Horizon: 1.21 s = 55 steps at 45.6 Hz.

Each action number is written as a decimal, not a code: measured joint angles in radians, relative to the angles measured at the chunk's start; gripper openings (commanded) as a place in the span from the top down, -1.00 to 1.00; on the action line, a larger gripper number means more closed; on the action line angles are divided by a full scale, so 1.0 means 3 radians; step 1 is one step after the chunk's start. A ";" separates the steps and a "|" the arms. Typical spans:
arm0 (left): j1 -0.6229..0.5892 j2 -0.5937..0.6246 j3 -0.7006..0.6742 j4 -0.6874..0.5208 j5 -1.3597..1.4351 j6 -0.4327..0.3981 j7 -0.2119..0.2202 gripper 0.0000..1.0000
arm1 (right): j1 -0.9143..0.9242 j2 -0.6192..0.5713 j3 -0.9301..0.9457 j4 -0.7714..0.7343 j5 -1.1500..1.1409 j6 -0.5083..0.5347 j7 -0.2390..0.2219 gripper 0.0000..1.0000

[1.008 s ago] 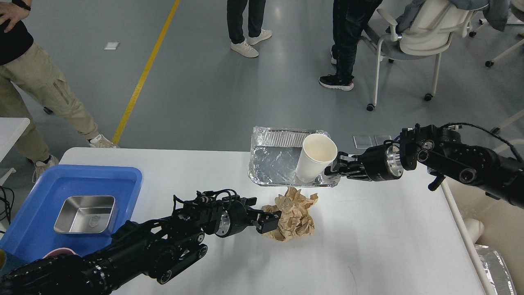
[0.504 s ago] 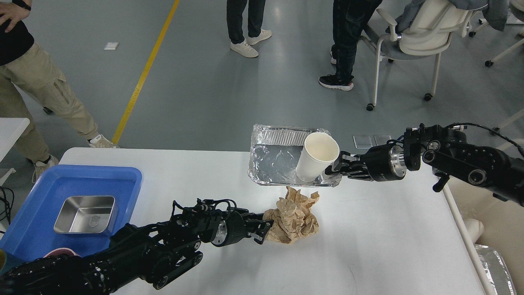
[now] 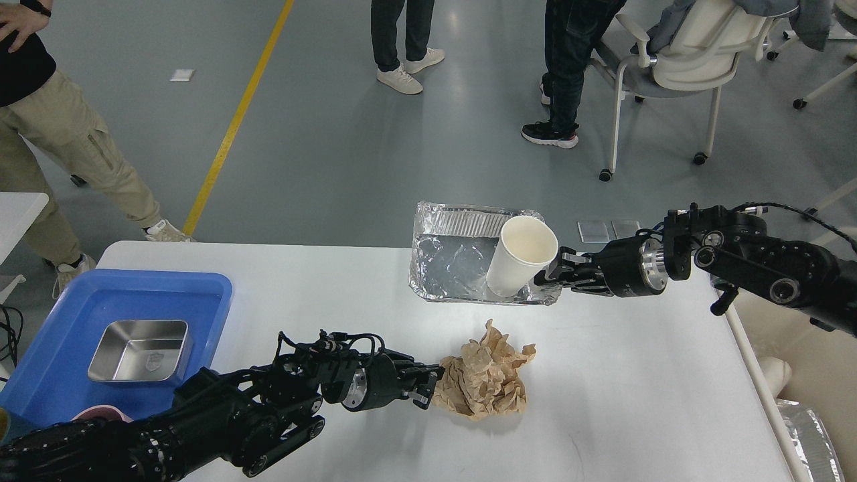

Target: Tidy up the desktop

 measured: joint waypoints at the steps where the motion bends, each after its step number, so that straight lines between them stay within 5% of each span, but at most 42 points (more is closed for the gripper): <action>1: 0.0000 0.0011 0.0002 -0.0008 0.0000 0.0001 -0.0009 1.00 | 0.0000 0.0000 0.0000 -0.0001 0.0000 0.0000 0.0000 1.00; 22: 0.0037 0.0901 0.0141 -0.0780 0.0010 -0.0001 -0.0135 1.00 | -0.0009 0.0027 -0.0018 -0.0026 0.0000 -0.0029 -0.0006 1.00; 55: 0.0382 0.3303 -0.0031 -0.2673 -0.0018 0.0110 -0.0232 1.00 | -0.0024 0.0029 -0.0047 -0.0054 -0.0010 -0.0030 -0.0007 1.00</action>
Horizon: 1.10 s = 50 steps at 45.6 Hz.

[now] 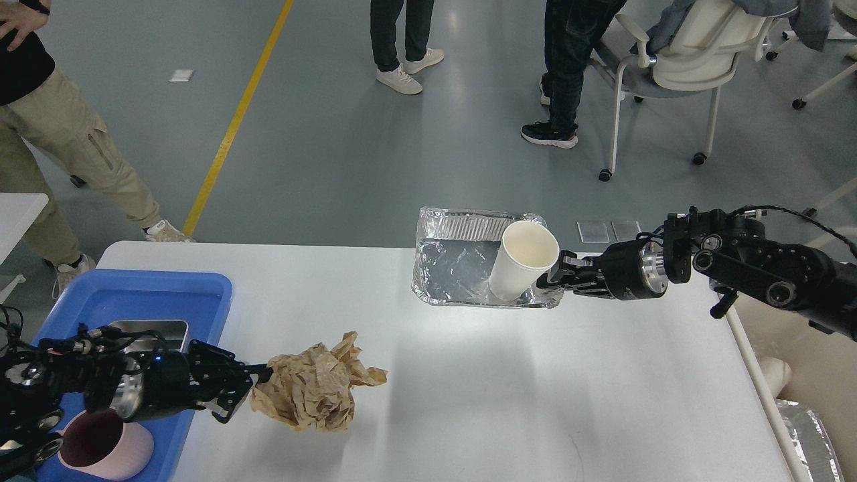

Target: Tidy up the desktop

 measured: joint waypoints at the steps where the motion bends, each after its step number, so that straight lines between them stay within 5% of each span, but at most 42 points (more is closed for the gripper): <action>1: 0.0031 0.0055 -0.0021 -0.0035 -0.0005 0.0018 -0.0009 1.00 | -0.0001 0.0000 -0.0001 0.0000 0.0000 -0.0001 0.0000 1.00; 17: 0.0339 0.0832 -0.0183 -0.0294 -0.0756 0.0442 -0.0242 1.00 | -0.0006 0.0008 -0.0013 0.0001 0.0000 -0.0026 -0.0003 1.00; 31: 0.0340 0.1104 -0.0553 -0.0335 -0.1531 0.0505 -0.0517 1.00 | 0.0005 0.0057 -0.0019 0.0004 -0.0001 -0.0026 -0.0007 1.00; 50: 0.0302 0.1131 -0.1726 -0.0263 -0.2376 0.0016 -0.0445 1.00 | 0.0014 0.0050 -0.0030 0.0004 -0.0005 -0.0026 -0.0008 1.00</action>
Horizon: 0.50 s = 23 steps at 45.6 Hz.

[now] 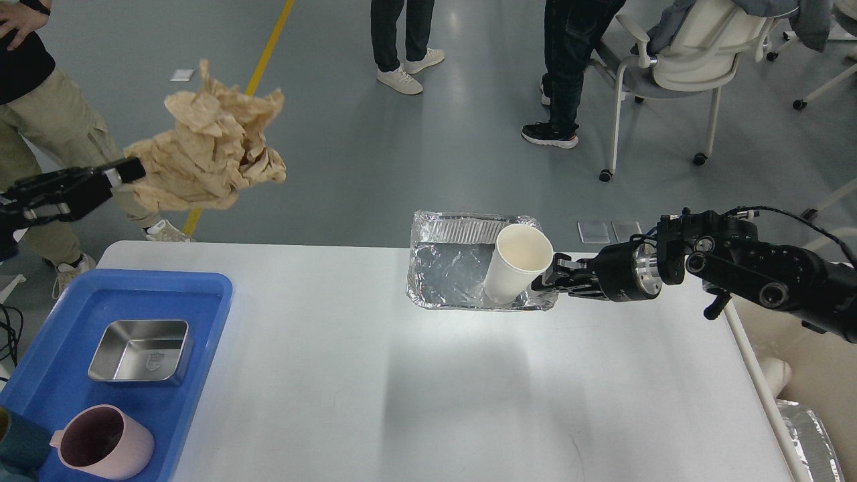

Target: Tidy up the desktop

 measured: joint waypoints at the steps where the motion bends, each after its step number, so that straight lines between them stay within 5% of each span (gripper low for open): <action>1: -0.0001 0.0000 -0.0056 0.0006 -0.0015 -0.0040 0.0008 1.00 | 0.0000 -0.0001 0.0000 0.0000 0.0000 0.0000 0.0000 1.00; 13: -0.0242 -0.0095 -0.0291 0.0044 0.0029 -0.0384 0.0183 1.00 | 0.0031 0.0001 0.0000 0.0012 0.0000 0.0000 -0.0002 1.00; 23: -0.0780 -0.0667 -0.0250 0.0149 0.0673 -0.0925 0.0375 1.00 | 0.0048 -0.0002 0.0000 0.0015 0.0000 0.0000 -0.0002 1.00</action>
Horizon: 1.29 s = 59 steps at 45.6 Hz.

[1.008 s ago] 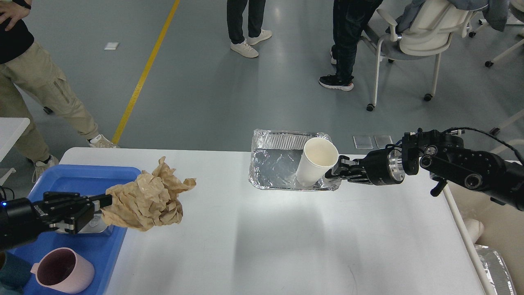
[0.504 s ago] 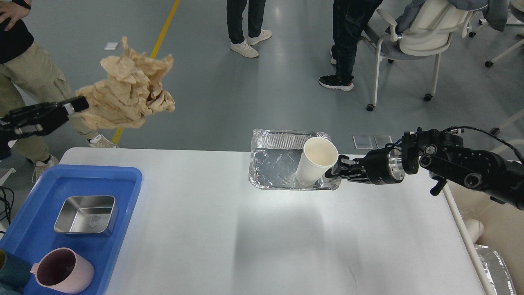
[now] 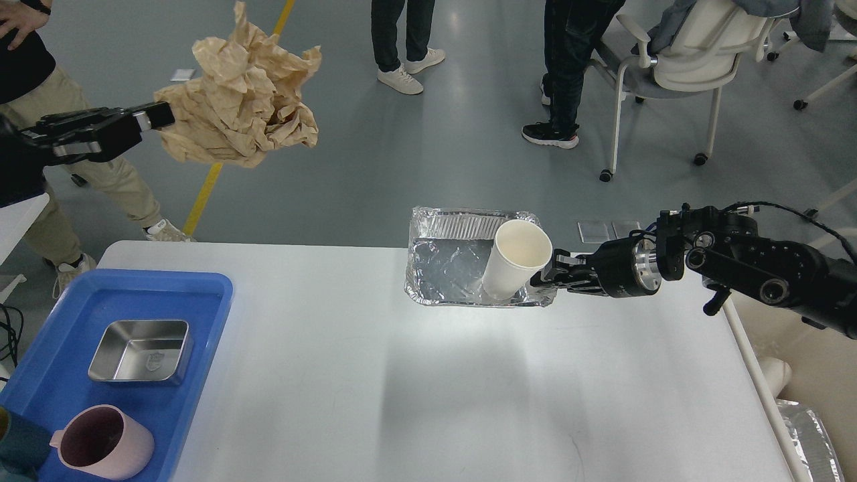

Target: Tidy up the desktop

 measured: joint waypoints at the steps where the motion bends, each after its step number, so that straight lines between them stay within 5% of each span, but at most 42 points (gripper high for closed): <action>1: -0.0037 -0.0058 0.0000 0.0016 0.0057 -0.0038 0.0006 1.00 | 0.0001 0.0000 0.0000 0.0000 0.0000 0.0000 0.0000 1.00; 22: -0.0673 -0.1365 0.0147 0.0242 0.1225 -0.0708 0.0113 1.00 | 0.0035 0.0009 0.0011 0.0006 0.0000 0.0001 0.0002 1.00; 48: -0.1171 -0.2488 0.0700 0.0949 0.1658 -0.0725 0.0184 1.00 | 0.0021 -0.0036 0.0011 0.0010 0.0001 0.0000 0.0012 1.00; 59: -0.1137 -0.2698 0.0784 0.1057 0.1699 -0.0707 0.0193 0.76 | 0.0021 -0.0048 0.0018 0.0016 0.0005 0.0000 0.0012 1.00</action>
